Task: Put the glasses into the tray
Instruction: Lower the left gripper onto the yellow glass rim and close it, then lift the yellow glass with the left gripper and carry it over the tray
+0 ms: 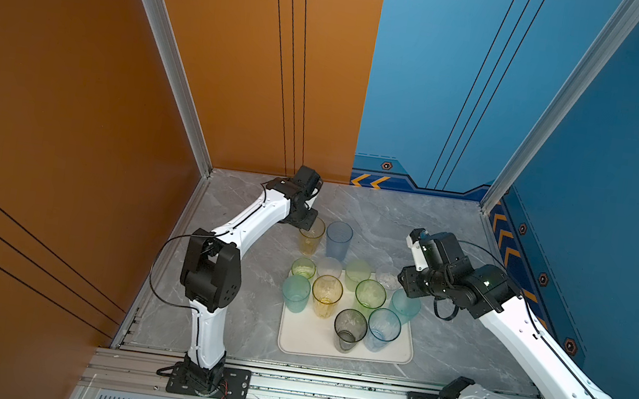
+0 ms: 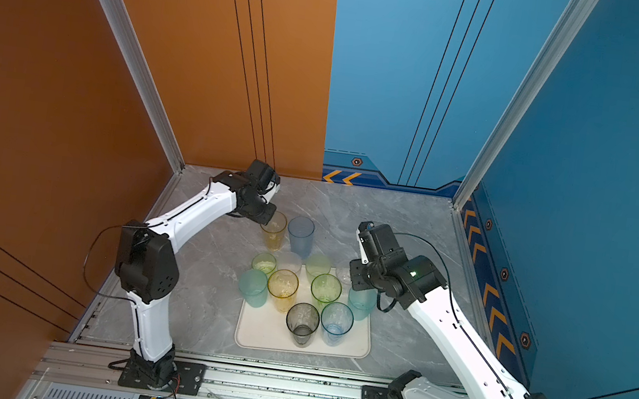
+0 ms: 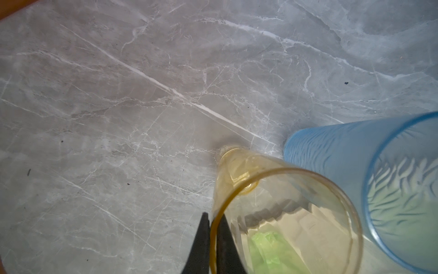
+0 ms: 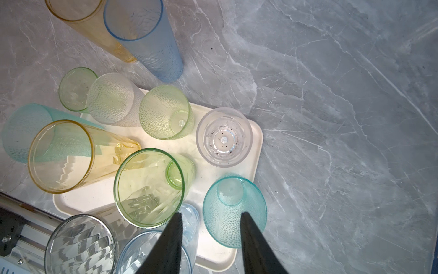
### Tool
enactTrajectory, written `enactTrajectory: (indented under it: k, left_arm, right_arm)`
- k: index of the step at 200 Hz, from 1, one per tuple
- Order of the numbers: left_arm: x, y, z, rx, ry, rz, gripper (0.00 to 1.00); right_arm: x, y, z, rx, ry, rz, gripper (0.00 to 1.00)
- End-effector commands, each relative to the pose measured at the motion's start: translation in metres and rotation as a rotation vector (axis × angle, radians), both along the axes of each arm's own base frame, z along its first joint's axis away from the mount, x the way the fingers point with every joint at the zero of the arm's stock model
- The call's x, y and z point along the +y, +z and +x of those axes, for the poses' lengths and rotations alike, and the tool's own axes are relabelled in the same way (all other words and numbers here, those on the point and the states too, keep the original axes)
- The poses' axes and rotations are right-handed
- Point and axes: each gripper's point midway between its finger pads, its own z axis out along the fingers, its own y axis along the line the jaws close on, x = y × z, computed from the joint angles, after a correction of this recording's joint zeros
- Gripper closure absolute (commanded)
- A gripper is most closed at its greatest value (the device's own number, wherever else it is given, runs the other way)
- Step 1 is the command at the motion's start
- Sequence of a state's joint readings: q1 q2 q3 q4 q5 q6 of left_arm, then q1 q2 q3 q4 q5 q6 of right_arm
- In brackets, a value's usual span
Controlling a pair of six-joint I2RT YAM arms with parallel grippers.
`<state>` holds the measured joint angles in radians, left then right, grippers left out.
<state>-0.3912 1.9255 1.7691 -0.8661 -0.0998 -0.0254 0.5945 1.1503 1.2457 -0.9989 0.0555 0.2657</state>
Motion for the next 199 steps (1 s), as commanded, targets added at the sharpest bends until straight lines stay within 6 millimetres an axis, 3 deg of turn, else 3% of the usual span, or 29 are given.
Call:
enactTrajectory:
  k: [1,52,116,157,199]
  left_arm:
    - [0.01,0.028,-0.005,-0.054,0.005,0.01,0.98]
    - [0.016,0.047,-0.01,-0.098,0.011,0.013,0.98]
    - [0.043,0.104,-0.033,-0.234,0.04,0.032,0.98]
    - [0.061,0.141,-0.068,-0.309,0.058,0.02,0.97]
    - [0.073,0.181,-0.119,-0.392,0.052,0.017,0.96]
  right_arm:
    - [0.003,0.001,0.001,-0.014,0.007,0.018,0.61]
    - [0.004,0.001,0.0,-0.014,0.01,0.02,0.61]
    - [0.005,0.0,0.001,-0.015,0.013,0.02,0.61]
    - [0.007,0.001,0.004,-0.02,0.019,0.022,0.6]
    - [0.012,0.001,0.008,-0.024,0.031,0.034,0.6]
